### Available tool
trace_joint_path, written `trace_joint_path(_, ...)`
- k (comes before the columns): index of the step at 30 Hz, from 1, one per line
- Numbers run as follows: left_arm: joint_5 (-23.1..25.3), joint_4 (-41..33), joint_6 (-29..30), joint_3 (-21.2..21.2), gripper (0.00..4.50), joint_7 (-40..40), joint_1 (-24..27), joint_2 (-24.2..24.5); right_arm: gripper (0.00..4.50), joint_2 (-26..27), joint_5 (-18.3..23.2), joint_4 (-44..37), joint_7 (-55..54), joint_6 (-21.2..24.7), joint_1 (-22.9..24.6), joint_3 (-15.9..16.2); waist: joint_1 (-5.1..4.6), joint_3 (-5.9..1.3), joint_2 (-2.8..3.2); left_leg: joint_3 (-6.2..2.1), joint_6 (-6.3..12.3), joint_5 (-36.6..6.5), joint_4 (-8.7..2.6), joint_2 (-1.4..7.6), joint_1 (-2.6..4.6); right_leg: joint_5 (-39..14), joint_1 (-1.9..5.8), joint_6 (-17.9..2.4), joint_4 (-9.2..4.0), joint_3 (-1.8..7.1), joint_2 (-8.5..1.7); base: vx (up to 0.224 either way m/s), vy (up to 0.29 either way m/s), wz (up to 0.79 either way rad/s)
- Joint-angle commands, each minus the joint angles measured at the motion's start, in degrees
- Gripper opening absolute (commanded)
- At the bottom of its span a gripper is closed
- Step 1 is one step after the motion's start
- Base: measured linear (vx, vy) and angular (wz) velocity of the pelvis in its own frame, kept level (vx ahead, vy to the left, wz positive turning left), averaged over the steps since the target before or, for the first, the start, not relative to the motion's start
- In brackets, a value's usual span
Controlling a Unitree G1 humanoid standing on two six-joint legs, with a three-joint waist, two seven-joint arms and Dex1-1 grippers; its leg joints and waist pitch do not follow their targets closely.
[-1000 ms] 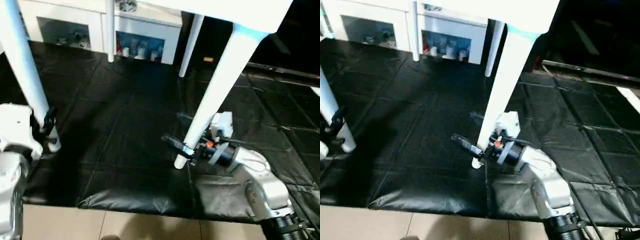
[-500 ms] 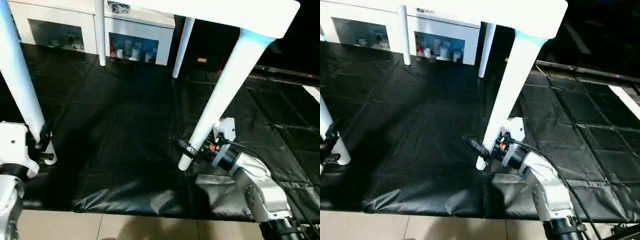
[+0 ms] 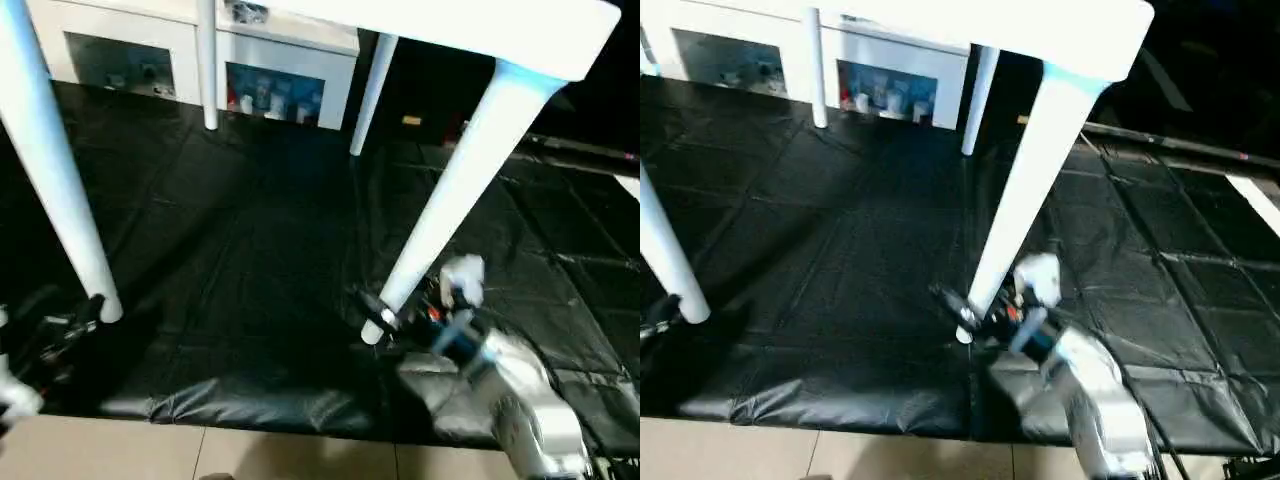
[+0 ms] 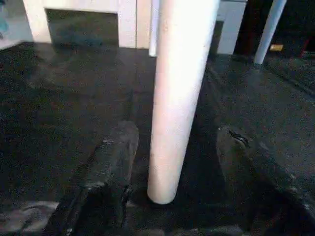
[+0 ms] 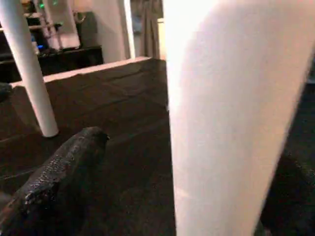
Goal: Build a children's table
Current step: Flip table
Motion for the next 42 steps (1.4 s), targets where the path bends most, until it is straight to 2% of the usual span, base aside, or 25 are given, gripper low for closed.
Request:
trace_joint_path(1,-2.46,-0.62,-1.39,0.27,3.34,-1.74,0.30,-1.20,4.50,0.14,-0.90,-1.67,-1.64,-2.32,1.06,-2.09,0.05,-1.02,1.59,-2.31,-3.70,-31.80,-5.97,3.53,1.38,-32.50,-0.35,-2.59,-6.60,3.34,-5.39,0.000,0.000,0.00)
trace_joint_path(2,-5.38,-2.35,-1.40,-0.56,3.45,-3.47,1.02,-2.24,4.50,0.39,-1.84,-3.10,-3.02,-3.78,3.12,-2.36,-0.10,-0.81,1.65,-2.47,-4.12,-33.85,-5.92,3.51,1.64,-35.58,-0.61,-1.93,-7.15,3.25,-5.43,0.000,0.000,0.00)
trace_joint_path(5,-7.20,-5.31,-0.59,-4.71,3.65,-3.78,1.03,-3.64,4.50,0.25,-2.02,-5.23,-3.72,-3.58,5.85,-2.42,-0.12,-0.81,1.76,-2.74,-4.67,-36.07,-6.39,3.75,1.88,-34.66,-0.28,-1.76,-7.17,3.04,-5.15,0.000,0.000,0.00)
trace_joint_path(7,-5.65,-5.77,-0.71,-7.59,3.89,-2.03,-0.30,-4.54,4.50,0.44,-1.77,-6.89,-4.62,-3.13,7.50,-2.72,-0.13,-0.93,1.68,-2.61,-4.58,-35.41,-6.61,3.75,1.67,-31.04,-0.18,-1.98,-6.90,3.17,-4.91,0.000,0.000,0.00)
trace_joint_path(10,-4.70,-5.74,-0.76,-10.78,3.95,0.15,-2.02,-6.74,4.50,0.73,-1.02,-10.17,-6.17,-2.20,10.26,-3.07,-0.32,-0.98,1.48,-2.50,-4.33,-33.58,-6.45,3.58,1.37,-31.33,0.09,-1.38,-6.92,3.28,-5.15,0.000,0.000,0.00)
trace_joint_path(12,-4.55,-5.45,-0.71,-11.54,4.23,0.90,-2.42,-7.75,4.50,0.76,-0.45,-11.40,-6.60,-1.42,11.26,-3.09,-0.53,-0.99,1.87,-2.56,-4.20,-32.89,-6.37,3.49,1.30,-31.42,0.19,-1.15,-6.91,3.31,-5.18,0.000,0.000,0.00)
trace_joint_path(18,1.00,-3.81,-1.58,-16.19,4.47,6.51,-4.40,-10.79,4.50,0.71,0.05,-19.90,-9.22,0.78,18.02,-2.04,-0.53,-1.30,1.52,-2.25,-3.18,-29.41,-6.22,3.52,1.14,-27.72,0.50,-0.33,-6.80,3.37,-4.79,0.000,0.000,0.00)
trace_joint_path(19,3.04,-2.17,-2.30,-17.58,4.47,7.89,-5.33,-10.80,4.50,1.49,-0.18,-22.09,-12.33,3.48,20.28,-1.64,-0.67,-1.27,1.88,-2.25,-3.11,-29.09,-6.23,3.46,1.14,-27.21,0.47,-0.35,-6.81,3.33,-4.63,0.000,0.000,0.00)
trace_joint_path(21,4.12,-1.52,-1.93,-18.06,4.47,9.17,-5.85,-11.06,4.50,2.26,-0.52,-22.11,-14.25,4.26,20.73,-2.08,-0.71,-1.25,1.73,-2.23,-3.08,-29.15,-6.16,3.37,1.22,-27.66,0.38,-0.14,-6.85,3.31,-4.64,0.000,0.000,0.00)
trace_joint_path(25,6.86,-0.44,-2.17,-19.60,4.47,10.59,-5.78,-11.54,4.50,2.36,-2.69,-19.66,-17.64,5.81,19.87,-3.63,-0.97,-1.45,2.70,-2.34,-3.57,-29.36,-6.09,3.42,1.35,-25.76,0.50,-0.80,-6.64,3.27,-4.58,0.000,0.000,0.00)
trace_joint_path(28,7.93,0.02,-2.31,-20.59,4.47,10.89,-4.95,-11.19,4.50,1.15,-3.33,-19.59,-17.55,6.74,19.22,-3.69,-1.05,-1.50,2.08,-2.17,-3.15,-27.57,-6.02,3.47,1.10,-24.16,0.81,-0.93,-6.39,3.30,-4.43,0.000,0.000,0.00)
trace_joint_path(29,9.43,0.19,-3.74,-21.22,4.47,11.50,-4.25,-11.03,4.50,-0.64,-6.97,-19.42,-17.78,5.85,18.55,-3.07,-1.14,-1.53,2.06,-2.56,-3.89,-26.62,-6.17,3.96,1.14,-20.73,1.11,-0.82,-6.08,2.76,-3.44,0.000,0.000,0.00)
trace_joint_path(30,9.43,0.19,-3.74,-21.22,4.47,11.50,-4.25,-11.03,4.50,-0.64,-6.97,-19.42,-17.78,5.85,18.55,-3.07,-1.26,-1.41,2.54,-2.98,-4.58,-26.95,-6.44,4.48,1.38,-18.74,1.20,-1.08,-5.88,2.32,-2.74,0.000,0.000,0.00)
trace_joint_path(31,10.00,0.19,-4.16,-21.50,4.47,11.68,-4.01,-10.93,4.50,-1.18,-7.94,-19.27,-17.87,5.60,18.39,-2.96,-2.05,-1.42,2.91,-4.17,-4.40,-28.09,-7.34,6.42,2.05,-14.27,1.40,-1.93,-5.48,1.36,-1.54,0.000,0.000,0.00)
trace_joint_path(32,10.47,0.08,-4.05,-21.93,4.47,11.83,-3.72,-10.66,4.50,-1.38,-7.33,-18.97,-17.81,5.93,18.52,-3.20,-2.73,-1.17,4.01,-6.38,-3.48,-30.66,-9.97,10.62,2.59,-10.83,1.38,-4.30,-2.95,0.31,-1.35,0.000,0.000,0.00)
trace_joint_path(33,10.85,0.14,-4.00,-22.39,4.47,11.64,-3.49,-10.35,4.50,-1.51,-6.94,-18.72,-17.73,6.23,18.77,-3.41,-2.49,-1.23,3.50,-10.05,-0.89,-33.74,-11.52,8.96,-0.46,-8.55,3.57,-5.47,0.01,-1.01,-1.38,-0.028,-0.074,0.22)
trace_joint_path(34,11.19,0.21,-4.01,-22.72,4.47,11.49,-3.35,-10.20,4.50,-1.64,-6.71,-18.56,-17.81,6.45,18.92,-3.48,-2.87,-1.82,4.92,-12.75,3.61,-32.56,-10.25,8.00,2.10,-8.20,1.20,-9.19,1.31,-1.50,-0.02,0.008,-0.124,0.57)
trace_joint_path(35,11.19,0.21,-4.01,-22.72,4.47,11.49,-3.35,-10.20,4.50,-1.64,-6.71,-18.56,-17.81,6.45,18.92,-3.48,-3.89,-1.39,4.64,-13.74,7.56,-33.24,-10.65,7.05,0.56,-10.05,2.14,-12.26,2.26,-0.96,-0.46,0.008,-0.124,0.57)
trace_joint_path(36,11.60,0.31,-4.79,-22.84,4.47,11.47,-3.21,-10.34,4.50,-1.84,-7.24,-18.47,-17.95,6.11,19.13,-3.35,-3.81,-1.13,4.46,-14.03,8.59,-32.50,-10.82,5.74,-0.19,-10.87,2.44,-14.52,2.02,-0.66,-0.59,0.037,-0.173,0.71)
trace_joint_path(37,11.68,0.18,-4.85,-22.97,4.47,11.49,-2.91,-10.48,4.50,-1.92,-8.04,-18.33,-18.40,5.57,19.51,-3.26,-3.87,-0.93,3.41,-13.89,9.29,-29.58,-10.26,2.12,-2.69,-15.13,4.16,-18.47,-0.18,0.10,-1.60,-0.041,-0.206,0.61)
trace_joint_path(38,11.00,0.22,-4.77,-23.00,4.47,11.48,-2.54,-10.75,4.50,-1.33,-8.42,-18.77,-19.13,4.30,20.37,-3.46,-2.31,-0.84,1.57,-9.33,6.64,-22.52,-1.89,-3.66,-4.25,-29.22,3.99,-22.21,-7.39,0.73,-6.03,-0.041,-0.206,0.61)
trace_joint_path(39,10.81,0.27,-4.73,-22.99,4.47,11.45,-2.50,-10.77,4.50,-1.16,-8.30,-18.92,-19.23,4.09,20.53,-3.54,-0.99,-0.44,1.97,-3.54,5.23,-11.12,9.80,-2.76,-1.12,-43.56,2.67,-18.53,-12.54,-0.93,-12.83,-0.104,-0.218,0.56)
trace_joint_path(40,10.79,0.56,-5.23,-22.94,4.47,11.41,-2.48,-10.72,4.50,-0.17,-6.25,-19.17,-19.39,5.15,20.82,-4.23,-2.02,-0.07,1.80,-2.69,4.29,-10.81,9.02,-2.61,-0.35,-44.78,1.39,-14.99,-12.03,2.98,-9.74,-0.062,-0.190,0.24)
trace_joint_path(41,10.94,0.89,-5.80,-22.86,4.47,11.45,-2.48,-10.69,4.50,1.14,-3.72,-19.28,-19.76,6.22,21.07,-5.30,-1.48,0.46,0.04,-2.27,3.90,-10.86,8.22,-2.65,-3.02,-43.80,4.60,-9.75,-10.34,2.85,-9.24,-0.062,-0.190,0.24)
trace_joint_path(42,11.11,1.27,-5.95,-22.61,4.47,11.89,-2.63,-10.66,4.50,1.60,-3.12,-19.45,-20.41,7.04,21.21,-5.86,0.63,0.49,1.76,-2.80,4.65,-8.82,3.30,-1.11,-0.41,-38.66,4.47,-2.67,-9.87,3.14,-9.04,0.030,-0.163,0.10)
